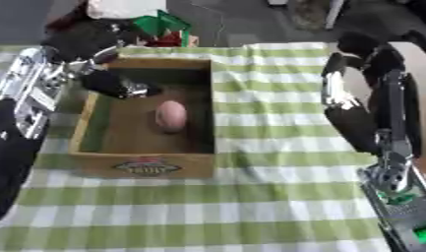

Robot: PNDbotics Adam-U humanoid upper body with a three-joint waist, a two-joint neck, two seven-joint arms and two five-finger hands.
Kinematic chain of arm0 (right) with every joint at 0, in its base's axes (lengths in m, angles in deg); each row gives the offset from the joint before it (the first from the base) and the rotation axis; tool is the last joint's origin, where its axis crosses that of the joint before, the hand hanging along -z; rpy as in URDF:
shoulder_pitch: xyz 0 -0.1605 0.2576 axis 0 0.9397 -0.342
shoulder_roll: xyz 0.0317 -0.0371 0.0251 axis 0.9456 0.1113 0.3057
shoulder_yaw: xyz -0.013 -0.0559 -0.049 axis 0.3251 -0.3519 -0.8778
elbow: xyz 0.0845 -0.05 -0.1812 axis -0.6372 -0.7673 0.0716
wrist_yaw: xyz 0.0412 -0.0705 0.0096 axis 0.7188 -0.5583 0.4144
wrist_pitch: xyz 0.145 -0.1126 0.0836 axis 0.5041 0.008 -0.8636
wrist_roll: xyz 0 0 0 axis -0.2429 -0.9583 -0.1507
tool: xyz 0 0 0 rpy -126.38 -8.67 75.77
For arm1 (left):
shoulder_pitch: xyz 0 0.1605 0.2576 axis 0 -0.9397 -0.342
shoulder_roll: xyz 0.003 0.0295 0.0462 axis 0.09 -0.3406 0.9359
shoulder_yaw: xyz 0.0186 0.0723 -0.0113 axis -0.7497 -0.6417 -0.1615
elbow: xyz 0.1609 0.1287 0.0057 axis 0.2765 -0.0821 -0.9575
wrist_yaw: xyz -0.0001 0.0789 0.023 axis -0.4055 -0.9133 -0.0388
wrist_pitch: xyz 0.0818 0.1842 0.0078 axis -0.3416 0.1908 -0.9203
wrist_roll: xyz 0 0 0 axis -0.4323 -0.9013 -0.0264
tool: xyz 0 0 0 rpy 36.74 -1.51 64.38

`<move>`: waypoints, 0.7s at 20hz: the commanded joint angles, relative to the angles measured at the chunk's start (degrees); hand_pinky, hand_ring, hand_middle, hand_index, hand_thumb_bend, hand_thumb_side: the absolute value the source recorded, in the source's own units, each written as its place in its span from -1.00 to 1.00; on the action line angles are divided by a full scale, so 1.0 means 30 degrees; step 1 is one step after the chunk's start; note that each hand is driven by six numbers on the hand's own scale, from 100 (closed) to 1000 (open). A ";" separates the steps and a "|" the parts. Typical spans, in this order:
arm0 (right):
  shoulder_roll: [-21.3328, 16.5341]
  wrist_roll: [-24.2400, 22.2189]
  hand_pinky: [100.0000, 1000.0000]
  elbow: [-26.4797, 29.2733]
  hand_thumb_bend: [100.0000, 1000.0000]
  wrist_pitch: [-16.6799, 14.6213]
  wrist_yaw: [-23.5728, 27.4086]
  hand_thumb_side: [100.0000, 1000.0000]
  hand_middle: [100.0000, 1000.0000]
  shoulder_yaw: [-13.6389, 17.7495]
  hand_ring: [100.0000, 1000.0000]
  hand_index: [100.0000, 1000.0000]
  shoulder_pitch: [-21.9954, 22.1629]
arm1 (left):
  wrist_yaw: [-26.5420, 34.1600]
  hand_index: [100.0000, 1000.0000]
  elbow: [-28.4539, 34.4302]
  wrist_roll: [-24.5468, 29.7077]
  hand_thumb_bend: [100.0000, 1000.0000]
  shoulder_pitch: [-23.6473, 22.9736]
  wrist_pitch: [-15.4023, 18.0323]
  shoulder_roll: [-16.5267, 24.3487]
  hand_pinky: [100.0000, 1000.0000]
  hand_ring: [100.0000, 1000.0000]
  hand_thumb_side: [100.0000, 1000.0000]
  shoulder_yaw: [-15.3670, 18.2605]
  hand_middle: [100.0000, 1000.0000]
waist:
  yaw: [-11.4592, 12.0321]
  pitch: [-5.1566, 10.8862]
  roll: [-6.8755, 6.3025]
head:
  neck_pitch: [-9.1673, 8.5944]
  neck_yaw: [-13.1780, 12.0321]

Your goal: Pick up objects on the table and place them in the box.

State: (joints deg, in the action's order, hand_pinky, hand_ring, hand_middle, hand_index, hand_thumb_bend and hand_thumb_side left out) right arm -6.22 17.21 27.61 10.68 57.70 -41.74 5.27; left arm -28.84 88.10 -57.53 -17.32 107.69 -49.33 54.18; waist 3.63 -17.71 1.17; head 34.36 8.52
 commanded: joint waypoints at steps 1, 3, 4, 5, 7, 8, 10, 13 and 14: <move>-0.0494 0.0130 0.46 0.0265 -1.00 0.0009 -0.0058 -0.16 0.40 0.0257 0.53 0.55 -0.0041 | 0.0953 0.84 0.0151 0.0300 -0.24 0.0282 -0.0722 0.1784 0.27 0.64 0.51 0.0588 0.62 | 0.0054 0.0513 0.0025 | 0.0177 0.0137; -0.0510 0.0148 0.46 0.0265 -1.00 0.0005 -0.0073 -0.15 0.40 0.0255 0.53 0.55 -0.0038 | 0.1363 0.84 -0.0072 0.0459 -0.21 0.0218 -0.1174 0.2677 0.28 0.65 0.51 0.0742 0.63 | 0.0064 0.0517 0.0051 | 0.0206 0.0130; -0.0525 0.0155 0.46 0.0265 -1.00 0.0000 -0.0080 -0.15 0.40 0.0257 0.53 0.55 -0.0044 | 0.1448 0.85 -0.0263 0.0506 -0.20 0.0179 -0.1412 0.3128 0.28 0.65 0.52 0.0838 0.63 | 0.0073 0.0515 0.0073 | 0.0232 0.0142; -0.0539 0.0164 0.46 0.0265 -1.00 -0.0009 -0.0086 -0.15 0.40 0.0261 0.53 0.55 -0.0053 | 0.1489 0.85 -0.0491 0.0511 -0.19 0.0157 -0.1639 0.3586 0.28 0.65 0.52 0.0948 0.63 | 0.0067 0.0504 0.0100 | 0.0241 0.0138; -0.0554 0.0177 0.46 0.0265 -1.00 -0.0017 -0.0096 -0.15 0.40 0.0272 0.53 0.55 -0.0065 | 0.1512 0.85 -0.0949 0.0403 -0.20 0.0139 -0.1974 0.4276 0.28 0.65 0.52 0.1200 0.63 | 0.0054 0.0464 0.0158 | 0.0226 0.0110; -0.0561 0.0183 0.46 0.0265 -1.00 -0.0017 -0.0103 -0.15 0.40 0.0277 0.53 0.55 -0.0070 | 0.1504 0.84 -0.1132 0.0328 -0.20 0.0132 -0.2077 0.4497 0.28 0.65 0.52 0.1309 0.62 | 0.0054 0.0445 0.0180 | 0.0212 0.0094; -0.0573 0.0198 0.46 0.0265 -1.00 -0.0016 -0.0116 -0.15 0.40 0.0288 0.53 0.55 -0.0080 | 0.1433 0.84 -0.1454 0.0197 -0.20 0.0092 -0.2191 0.4874 0.28 0.65 0.52 0.1462 0.63 | 0.0063 0.0401 0.0220 | 0.0177 0.0032; -0.0599 0.0222 0.46 0.0265 -1.00 -0.0010 -0.0142 -0.15 0.40 0.0308 0.53 0.55 -0.0087 | 0.1075 0.84 -0.2239 0.0119 -0.17 -0.0058 -0.2503 0.5298 0.29 0.65 0.52 0.1714 0.63 | 0.0093 0.0316 0.0280 | 0.0070 -0.0101; -0.0599 0.0225 0.46 0.0265 -1.00 -0.0010 -0.0147 -0.15 0.40 0.0307 0.53 0.55 -0.0099 | 0.0980 0.84 -0.2537 0.0104 -0.17 -0.0091 -0.2593 0.5355 0.29 0.65 0.52 0.1796 0.63 | 0.0095 0.0288 0.0298 | 0.0026 -0.0123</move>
State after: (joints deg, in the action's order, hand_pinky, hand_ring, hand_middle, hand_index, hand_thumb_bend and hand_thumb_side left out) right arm -6.26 17.65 27.61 10.66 57.62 -41.43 5.38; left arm -25.50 80.73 -57.03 -18.49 100.39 -35.35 58.80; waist 3.91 -17.87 2.13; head 34.72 8.34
